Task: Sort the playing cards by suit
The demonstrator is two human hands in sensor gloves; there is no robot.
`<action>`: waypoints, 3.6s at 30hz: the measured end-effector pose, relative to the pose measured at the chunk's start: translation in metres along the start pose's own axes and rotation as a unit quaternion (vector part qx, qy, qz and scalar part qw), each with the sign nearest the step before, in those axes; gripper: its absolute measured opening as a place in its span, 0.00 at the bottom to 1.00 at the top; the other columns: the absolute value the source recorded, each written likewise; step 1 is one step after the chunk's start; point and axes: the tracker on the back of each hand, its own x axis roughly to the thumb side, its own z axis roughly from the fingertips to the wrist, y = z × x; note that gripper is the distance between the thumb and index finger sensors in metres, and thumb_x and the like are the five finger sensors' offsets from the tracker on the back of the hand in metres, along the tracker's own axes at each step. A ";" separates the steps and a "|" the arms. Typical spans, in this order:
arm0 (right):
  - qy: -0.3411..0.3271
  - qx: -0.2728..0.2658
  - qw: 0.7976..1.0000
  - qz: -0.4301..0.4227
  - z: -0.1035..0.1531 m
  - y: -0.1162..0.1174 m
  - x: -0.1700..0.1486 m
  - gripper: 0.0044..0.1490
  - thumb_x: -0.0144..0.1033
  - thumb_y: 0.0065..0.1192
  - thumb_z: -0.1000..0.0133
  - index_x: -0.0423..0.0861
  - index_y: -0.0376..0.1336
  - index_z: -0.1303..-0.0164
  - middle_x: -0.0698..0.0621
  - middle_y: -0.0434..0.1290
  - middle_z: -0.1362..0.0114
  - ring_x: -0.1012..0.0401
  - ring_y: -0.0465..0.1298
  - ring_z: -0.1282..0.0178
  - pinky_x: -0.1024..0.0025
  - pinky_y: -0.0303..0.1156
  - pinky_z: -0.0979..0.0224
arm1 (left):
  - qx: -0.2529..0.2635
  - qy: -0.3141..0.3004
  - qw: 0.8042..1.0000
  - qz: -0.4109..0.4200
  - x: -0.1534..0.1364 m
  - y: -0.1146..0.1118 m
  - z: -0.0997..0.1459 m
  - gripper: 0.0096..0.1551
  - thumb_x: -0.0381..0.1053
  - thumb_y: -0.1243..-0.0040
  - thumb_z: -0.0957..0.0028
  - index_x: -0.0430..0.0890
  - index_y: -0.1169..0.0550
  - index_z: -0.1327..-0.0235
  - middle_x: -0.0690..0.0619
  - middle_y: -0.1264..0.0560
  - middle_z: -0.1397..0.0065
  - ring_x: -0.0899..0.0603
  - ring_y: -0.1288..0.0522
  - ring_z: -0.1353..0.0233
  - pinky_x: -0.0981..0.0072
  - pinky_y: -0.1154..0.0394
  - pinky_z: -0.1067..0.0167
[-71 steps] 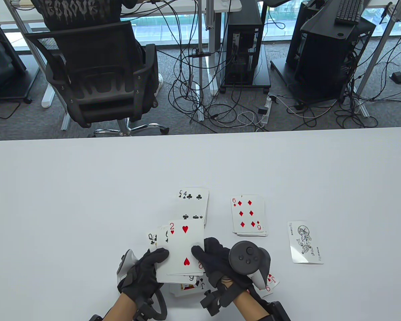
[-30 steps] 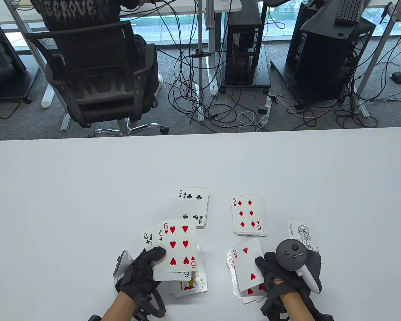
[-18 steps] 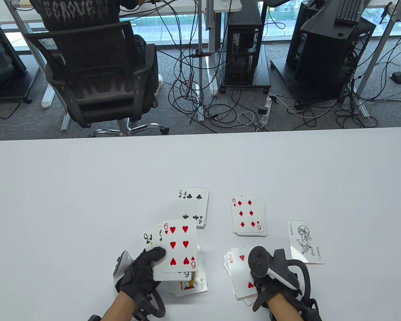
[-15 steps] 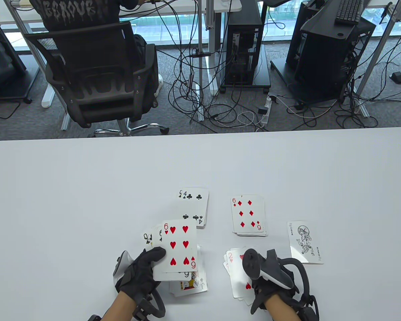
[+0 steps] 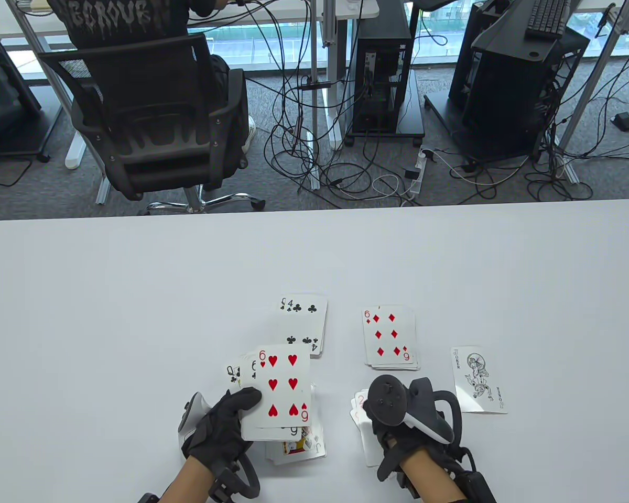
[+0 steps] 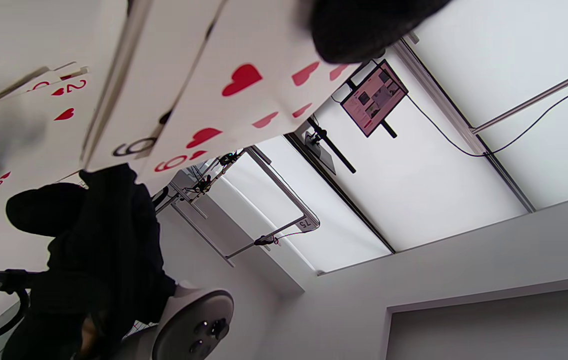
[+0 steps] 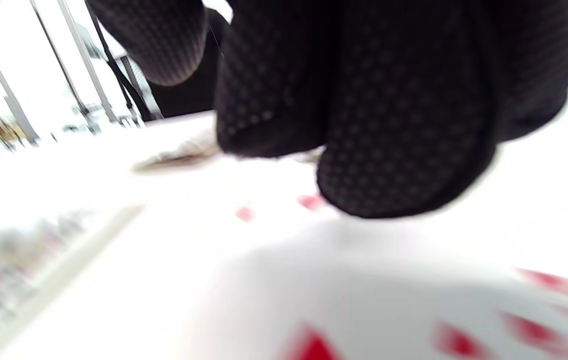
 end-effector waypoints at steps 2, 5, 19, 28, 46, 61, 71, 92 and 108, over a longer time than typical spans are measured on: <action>-0.040 -0.039 0.996 -0.070 -0.003 -0.004 0.013 0.36 0.39 0.53 0.39 0.16 0.65 0.52 0.43 0.80 0.69 0.48 0.82 0.73 0.47 0.78 0.57 | -0.001 0.001 1.000 -0.002 0.000 0.000 0.000 0.31 0.54 0.47 0.34 0.57 0.46 0.23 0.58 0.38 0.20 0.48 0.30 0.24 0.56 0.30 0.28; -0.083 -0.073 0.984 -0.141 -0.006 -0.002 0.029 0.37 0.39 0.50 0.39 0.15 0.64 0.50 0.42 0.80 0.67 0.47 0.82 0.71 0.46 0.77 0.55 | -0.003 0.001 1.000 -0.004 -0.001 0.000 0.000 0.31 0.54 0.47 0.34 0.57 0.46 0.23 0.58 0.39 0.20 0.48 0.30 0.24 0.56 0.31 0.28; -0.108 -0.072 0.966 -0.226 -0.015 0.023 0.056 0.47 0.50 0.59 0.43 0.16 0.58 0.46 0.44 0.78 0.61 0.48 0.81 0.64 0.46 0.76 0.51 | -0.012 -0.002 1.000 -0.006 -0.001 0.000 -0.001 0.31 0.54 0.47 0.34 0.57 0.46 0.23 0.58 0.38 0.20 0.48 0.30 0.24 0.56 0.31 0.28; -0.106 -0.083 0.946 -0.294 -0.012 0.026 0.051 0.31 0.37 0.62 0.44 0.21 0.65 0.54 0.50 0.79 0.70 0.53 0.83 0.72 0.51 0.79 0.55 | -0.012 0.000 1.000 -0.010 -0.002 0.000 -0.002 0.31 0.54 0.47 0.34 0.57 0.46 0.23 0.58 0.38 0.20 0.48 0.30 0.24 0.56 0.31 0.28; -0.095 -0.081 0.945 -0.302 0.005 -0.010 -0.024 0.24 0.28 0.57 0.43 0.19 0.67 0.56 0.47 0.80 0.72 0.52 0.83 0.74 0.49 0.79 0.56 | -0.007 -0.002 1.000 -0.002 -0.001 0.000 -0.002 0.31 0.54 0.47 0.34 0.57 0.46 0.23 0.58 0.38 0.20 0.48 0.30 0.24 0.56 0.31 0.28; 0.066 0.114 0.988 -0.078 0.015 0.029 -0.069 0.26 0.28 0.57 0.44 0.17 0.67 0.58 0.47 0.79 0.75 0.52 0.82 0.78 0.50 0.79 0.60 | 0.001 0.002 1.000 -0.002 -0.001 -0.001 -0.001 0.31 0.54 0.47 0.34 0.57 0.46 0.23 0.58 0.39 0.20 0.48 0.30 0.24 0.56 0.31 0.28; 0.081 0.165 0.978 0.096 0.005 0.041 -0.048 0.27 0.28 0.56 0.43 0.15 0.66 0.59 0.46 0.80 0.74 0.51 0.82 0.77 0.49 0.79 0.60 | 0.002 0.003 1.000 -0.001 -0.001 -0.001 0.000 0.31 0.54 0.47 0.34 0.57 0.46 0.23 0.58 0.39 0.20 0.48 0.30 0.24 0.56 0.31 0.28; -0.061 -0.009 0.998 -0.033 -0.006 -0.003 0.026 0.34 0.36 0.54 0.41 0.15 0.64 0.52 0.42 0.80 0.69 0.47 0.82 0.72 0.46 0.77 0.56 | -0.004 -0.003 1.000 0.000 -0.001 -0.002 -0.001 0.31 0.54 0.48 0.34 0.57 0.46 0.23 0.57 0.39 0.20 0.48 0.31 0.23 0.55 0.31 0.28; -0.145 -0.037 0.971 -0.187 -0.015 0.031 0.083 0.60 0.58 0.56 0.44 0.11 0.49 0.40 0.36 0.74 0.53 0.40 0.78 0.57 0.37 0.71 0.47 | 0.013 -0.012 1.000 0.007 0.001 0.000 0.000 0.31 0.54 0.48 0.34 0.57 0.47 0.23 0.58 0.40 0.19 0.48 0.31 0.23 0.55 0.32 0.27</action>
